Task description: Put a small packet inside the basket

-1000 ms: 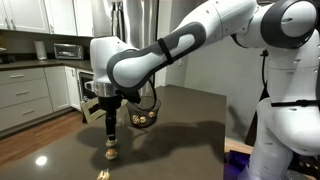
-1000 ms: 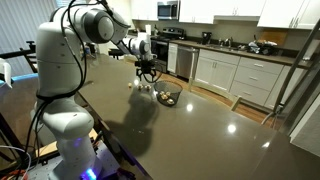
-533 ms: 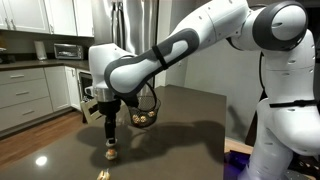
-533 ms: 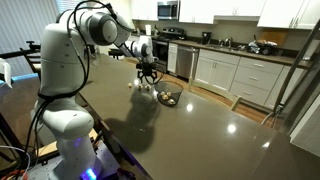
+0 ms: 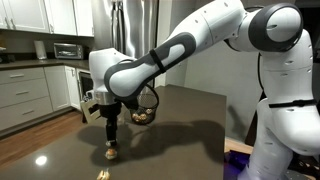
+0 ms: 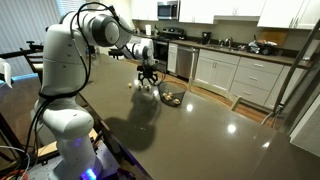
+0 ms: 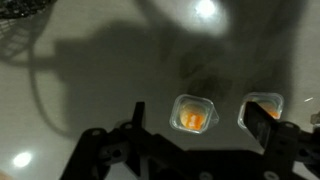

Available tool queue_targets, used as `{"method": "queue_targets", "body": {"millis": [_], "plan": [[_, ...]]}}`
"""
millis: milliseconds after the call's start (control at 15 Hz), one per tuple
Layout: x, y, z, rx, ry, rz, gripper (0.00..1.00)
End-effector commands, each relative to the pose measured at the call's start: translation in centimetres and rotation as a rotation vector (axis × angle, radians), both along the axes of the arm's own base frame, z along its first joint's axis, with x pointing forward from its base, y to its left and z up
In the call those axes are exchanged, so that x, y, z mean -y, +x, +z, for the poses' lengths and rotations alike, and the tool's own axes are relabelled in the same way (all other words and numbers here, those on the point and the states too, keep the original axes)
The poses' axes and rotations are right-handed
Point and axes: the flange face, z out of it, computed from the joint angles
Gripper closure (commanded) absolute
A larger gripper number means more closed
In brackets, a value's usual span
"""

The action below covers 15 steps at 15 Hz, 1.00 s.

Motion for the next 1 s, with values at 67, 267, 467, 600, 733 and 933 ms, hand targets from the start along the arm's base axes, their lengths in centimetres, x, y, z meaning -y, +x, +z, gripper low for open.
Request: {"method": "queue_targets", "body": {"millis": [67,267,467,600,733,933], "plan": [[0.0,0.71,-0.45,0.003,0.007,-0.021,0.26],[0.06,0.78,-0.4,0.001,0.011,-0.027,0.46],[0.04,0.86,-0.38,0.001,0.014,-0.033,0.47],[-0.03,0.88,-0.39,0.0,0.016,-0.035,0.26],[-0.14,0.87,-0.38,-0.001,0.016,-0.038,0.15],[-0.24,0.97,-0.42,-0.004,0.021,-0.04,0.01]]}}
